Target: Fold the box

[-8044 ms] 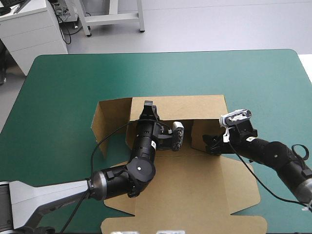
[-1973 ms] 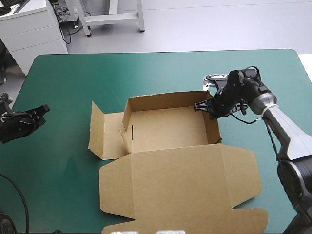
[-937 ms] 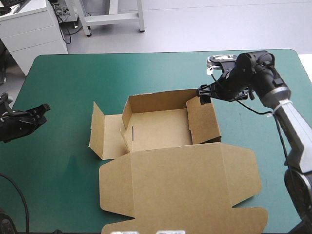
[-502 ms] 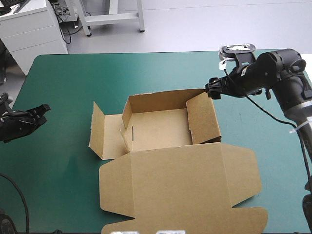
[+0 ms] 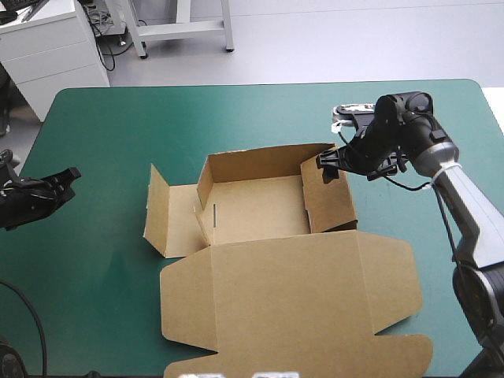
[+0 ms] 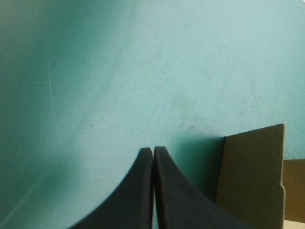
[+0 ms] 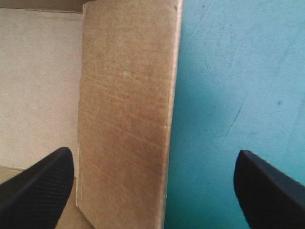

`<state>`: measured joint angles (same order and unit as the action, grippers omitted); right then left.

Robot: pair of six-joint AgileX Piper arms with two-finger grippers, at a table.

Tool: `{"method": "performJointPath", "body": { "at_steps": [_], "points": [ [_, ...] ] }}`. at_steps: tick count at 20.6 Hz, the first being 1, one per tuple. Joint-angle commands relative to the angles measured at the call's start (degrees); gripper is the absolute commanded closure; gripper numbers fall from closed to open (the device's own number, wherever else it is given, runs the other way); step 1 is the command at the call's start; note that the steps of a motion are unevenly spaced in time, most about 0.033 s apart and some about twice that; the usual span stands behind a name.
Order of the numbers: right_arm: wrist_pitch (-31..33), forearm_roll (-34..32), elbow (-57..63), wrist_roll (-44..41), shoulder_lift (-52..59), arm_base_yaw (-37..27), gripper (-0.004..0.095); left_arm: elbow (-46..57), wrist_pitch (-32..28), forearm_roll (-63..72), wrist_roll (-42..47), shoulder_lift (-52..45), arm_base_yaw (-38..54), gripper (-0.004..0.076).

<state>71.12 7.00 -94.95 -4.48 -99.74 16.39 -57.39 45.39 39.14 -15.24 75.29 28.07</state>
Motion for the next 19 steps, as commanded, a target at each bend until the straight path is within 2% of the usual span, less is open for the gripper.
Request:
{"method": "performJointPath", "body": {
  "at_steps": [1, 10, 12, 14, 16, 17, 19],
  "points": [
    [0.3, 1.0, -0.9, 0.7, 0.0, 0.1, 0.0071, -1.5, -2.3, 2.3, 0.2, -1.7, 0.2, 0.0741],
    [0.3, 0.7, 1.4, 1.3, -3.8, 0.6, 0.0075, -1.5, -3.1, 2.3, 0.2, -1.7, 0.2, 0.0756],
    [0.3, 0.7, 1.4, 1.3, -3.9, 0.6, 0.0135, -1.5, -3.1, 2.3, 0.2, -1.7, 0.2, 0.0756],
    [0.3, 0.8, 1.4, 1.2, -4.1, 0.6, 0.0369, -1.5, -3.1, 2.3, 0.2, -1.7, 0.2, 0.0756],
    [0.4, 0.9, 1.4, 1.8, -4.2, 0.6, 0.072, -1.5, -3.1, 2.3, 0.2, -1.7, 0.2, 0.0756],
    [0.4, 0.9, 1.4, 2.2, -4.2, 0.6, 0.093, -1.5, -3.1, 2.3, 0.1, -1.7, 0.2, 0.0756],
    [0.4, 0.9, 1.4, 2.4, -4.2, 0.6, 0.0912, -1.5, -3.1, 2.3, 0.0, -1.7, 0.2, 0.0756]
  ]
}}
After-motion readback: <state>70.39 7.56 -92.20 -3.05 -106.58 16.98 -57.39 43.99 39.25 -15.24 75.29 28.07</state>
